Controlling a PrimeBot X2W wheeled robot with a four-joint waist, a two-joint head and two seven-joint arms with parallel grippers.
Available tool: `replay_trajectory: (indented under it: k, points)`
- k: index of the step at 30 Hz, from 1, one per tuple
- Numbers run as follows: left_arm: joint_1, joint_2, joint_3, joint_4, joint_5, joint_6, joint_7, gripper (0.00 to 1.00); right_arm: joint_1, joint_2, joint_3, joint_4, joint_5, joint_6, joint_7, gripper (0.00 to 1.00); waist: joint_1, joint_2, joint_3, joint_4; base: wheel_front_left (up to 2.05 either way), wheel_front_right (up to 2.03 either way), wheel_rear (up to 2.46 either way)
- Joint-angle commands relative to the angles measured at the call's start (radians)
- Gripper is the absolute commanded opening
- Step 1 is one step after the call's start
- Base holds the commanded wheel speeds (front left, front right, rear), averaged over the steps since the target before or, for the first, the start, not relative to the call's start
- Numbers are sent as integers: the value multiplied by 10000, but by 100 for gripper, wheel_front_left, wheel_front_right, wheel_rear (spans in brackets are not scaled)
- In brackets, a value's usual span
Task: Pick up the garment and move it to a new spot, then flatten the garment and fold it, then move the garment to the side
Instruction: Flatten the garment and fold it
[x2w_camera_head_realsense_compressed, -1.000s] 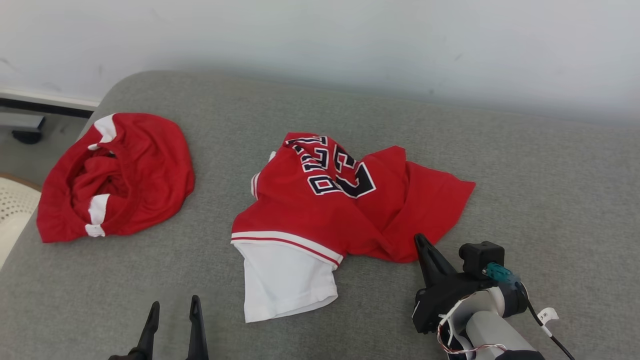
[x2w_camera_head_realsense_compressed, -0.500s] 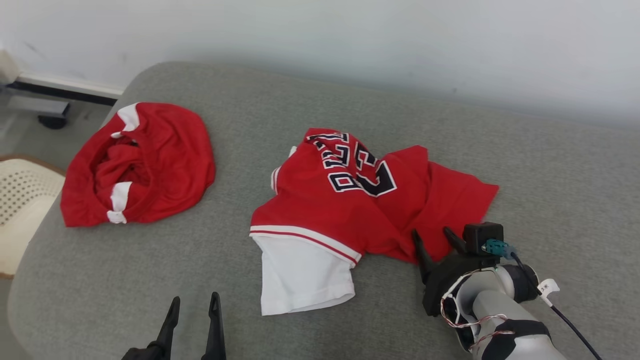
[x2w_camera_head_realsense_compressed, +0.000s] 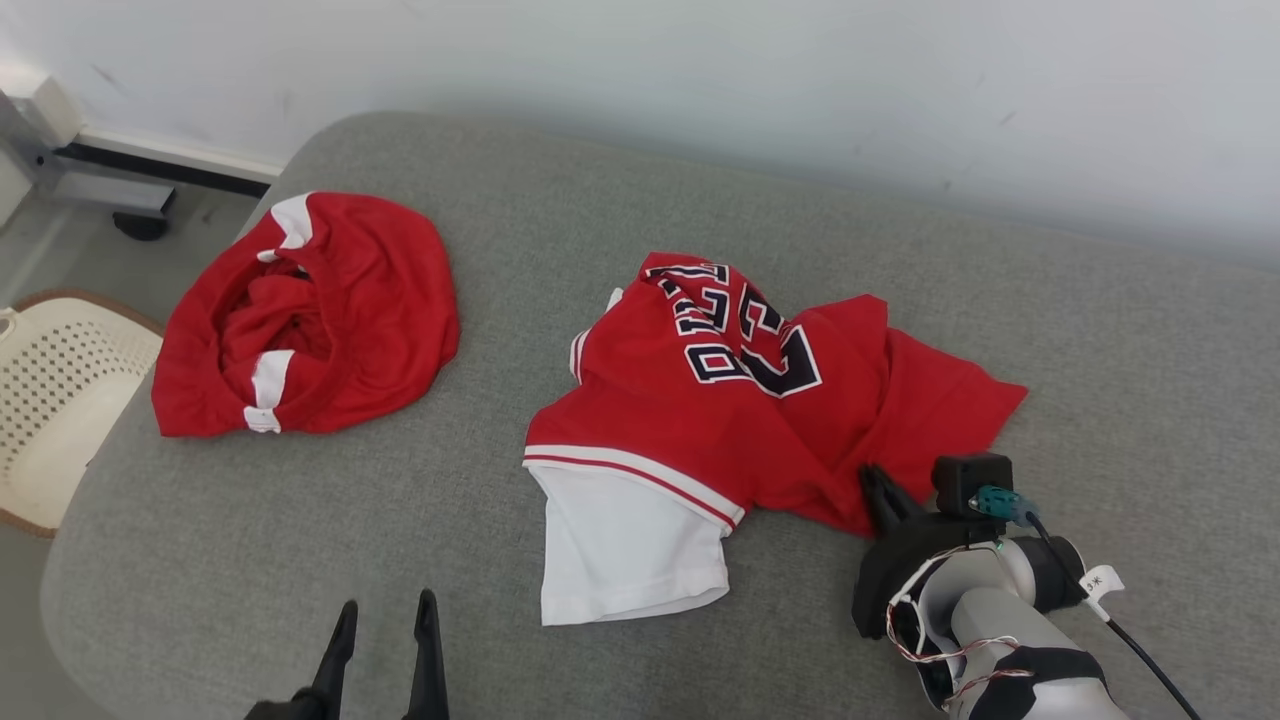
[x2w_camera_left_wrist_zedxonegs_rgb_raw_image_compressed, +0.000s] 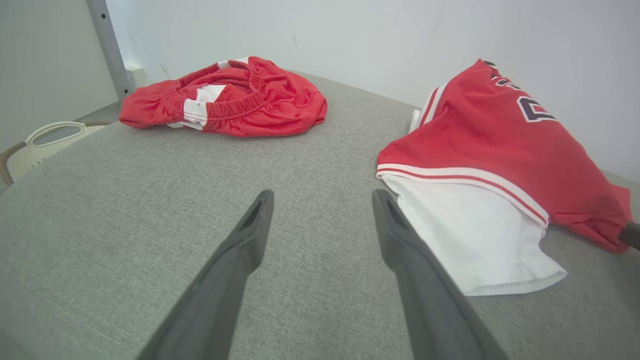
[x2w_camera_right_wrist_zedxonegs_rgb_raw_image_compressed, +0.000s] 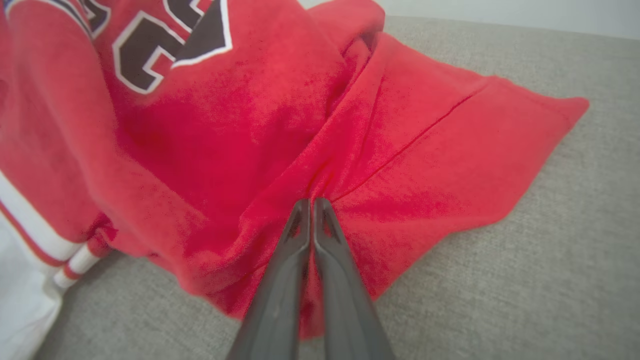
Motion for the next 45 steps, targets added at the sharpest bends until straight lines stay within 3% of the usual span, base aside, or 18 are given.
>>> replay_trajectory:
  k: [1,2,11,15,19,20,21,26,30,37,45]
  points:
    - [221,4,37,66,-69,20,-19,100,320,-3,-5,-422,-38,33,-49,0,-1,0,-172,-133,0,0,0]
    - [258,5,103,70,-87,8,-19,100,754,-1,-121,-1545,63,33,-65,0,-1,0,-323,-253,0,0,0]
    - [718,5,336,80,-88,-55,-19,100,4518,-2,-300,-6803,192,33,-52,0,-1,0,-926,-755,0,0,0]
    - [816,5,420,62,-132,-66,-19,100,6137,-4,-283,-8063,49,33,-53,0,-1,0,-929,-962,0,0,0]
    - [883,3,538,16,-189,-50,-19,100,6778,6,174,-7946,202,33,-55,0,-1,0,-846,-1229,0,0,0]
    - [901,2,549,25,-229,-43,-18,100,6768,-1,292,-7968,322,33,-56,58,-1,0,-800,-1314,0,0,0]
    - [898,3,564,41,-209,-53,-19,100,6723,-17,326,-7903,342,33,-55,100,-1,0,-754,-1402,0,0,0]
    - [719,5,594,101,-139,-115,-19,100,6306,-6,-172,-8552,174,33,-54,100,-1,0,-672,-1596,0,0,0]
    - [569,5,588,113,-176,-127,-19,100,5860,-376,-592,-8482,-260,33,-52,100,-1,0,-689,-1545,0,0,0]
    - [487,5,466,149,-256,-108,-19,100,4238,-1294,-230,-6249,-841,31,-34,100,-1,0,-568,-1295,0,0,0]
    - [476,5,496,128,-266,-74,-18,100,3018,-1559,-91,-3652,-539,25,-46,100,-1,0,-495,-956,0,0,0]
